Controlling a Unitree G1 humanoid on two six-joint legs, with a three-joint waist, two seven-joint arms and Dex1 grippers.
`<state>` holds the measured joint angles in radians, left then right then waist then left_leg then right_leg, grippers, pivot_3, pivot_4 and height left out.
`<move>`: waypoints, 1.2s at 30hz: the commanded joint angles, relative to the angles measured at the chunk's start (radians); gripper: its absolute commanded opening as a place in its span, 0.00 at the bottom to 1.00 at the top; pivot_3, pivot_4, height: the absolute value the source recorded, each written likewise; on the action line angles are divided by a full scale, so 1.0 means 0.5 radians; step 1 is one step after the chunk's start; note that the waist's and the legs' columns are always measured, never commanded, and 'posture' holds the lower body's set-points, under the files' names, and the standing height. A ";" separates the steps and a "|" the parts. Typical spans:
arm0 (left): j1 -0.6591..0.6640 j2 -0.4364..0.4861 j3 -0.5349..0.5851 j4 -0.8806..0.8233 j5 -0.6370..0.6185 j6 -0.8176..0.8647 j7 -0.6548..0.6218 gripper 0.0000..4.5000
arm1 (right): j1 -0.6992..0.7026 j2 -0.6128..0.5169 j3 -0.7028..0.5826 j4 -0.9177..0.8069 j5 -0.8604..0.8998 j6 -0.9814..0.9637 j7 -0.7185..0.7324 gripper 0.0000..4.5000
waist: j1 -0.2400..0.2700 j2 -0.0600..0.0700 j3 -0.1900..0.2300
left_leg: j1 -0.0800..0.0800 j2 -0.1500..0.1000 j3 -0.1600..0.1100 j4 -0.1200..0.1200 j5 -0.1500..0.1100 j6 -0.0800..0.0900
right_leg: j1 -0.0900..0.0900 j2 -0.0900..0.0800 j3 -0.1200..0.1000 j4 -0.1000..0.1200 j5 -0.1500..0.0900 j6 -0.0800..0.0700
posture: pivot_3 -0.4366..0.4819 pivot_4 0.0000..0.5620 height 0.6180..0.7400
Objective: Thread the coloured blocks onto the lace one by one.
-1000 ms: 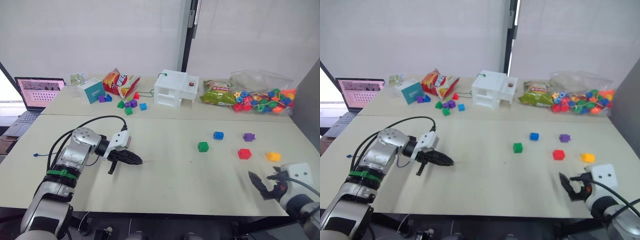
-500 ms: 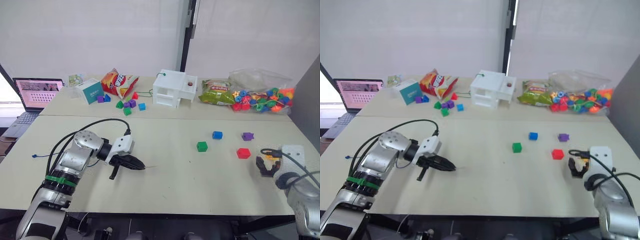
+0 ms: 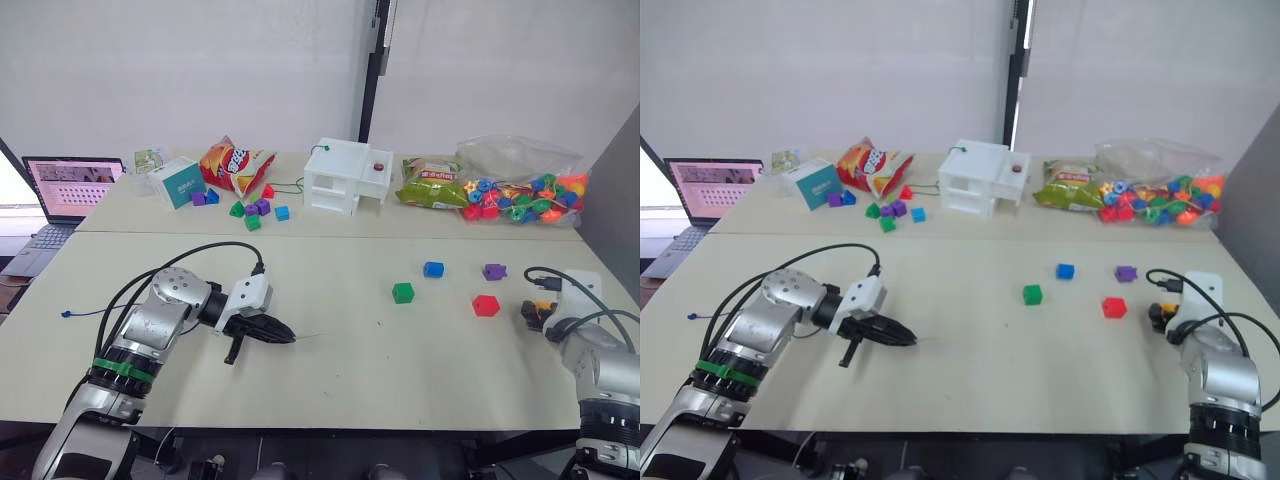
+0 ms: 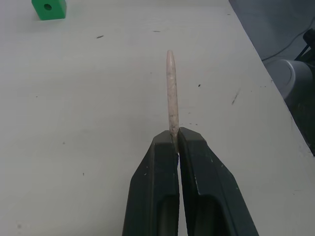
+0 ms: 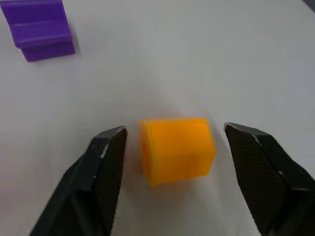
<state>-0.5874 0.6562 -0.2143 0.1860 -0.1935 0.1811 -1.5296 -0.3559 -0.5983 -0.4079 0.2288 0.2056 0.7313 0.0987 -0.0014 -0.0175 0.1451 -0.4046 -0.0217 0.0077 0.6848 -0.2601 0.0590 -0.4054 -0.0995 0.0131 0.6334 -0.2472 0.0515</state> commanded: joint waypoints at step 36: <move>0.001 0.049 -0.008 -0.194 -0.105 0.102 0.050 0.00 | 0.297 0.624 1.213 -1.962 0.437 1.154 -0.286 0.27 | -0.013 0.010 0.000 | -0.003 -0.005 -0.007 0.001 0.002 -0.004 | -0.008 0.003 0.000 0.016 0.000 -0.002 | 0.48 0.27 1.00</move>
<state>-0.5856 0.6753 -0.2215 0.1320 -0.2273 0.2241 -1.5108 -0.2135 -0.2906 0.1492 -0.7719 0.4562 1.3765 -0.0444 -0.0080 -0.0126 0.1453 -0.4060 -0.0238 0.0045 0.6851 -0.2588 0.0567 -0.4099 -0.0973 0.0132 0.6416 -0.2474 0.0503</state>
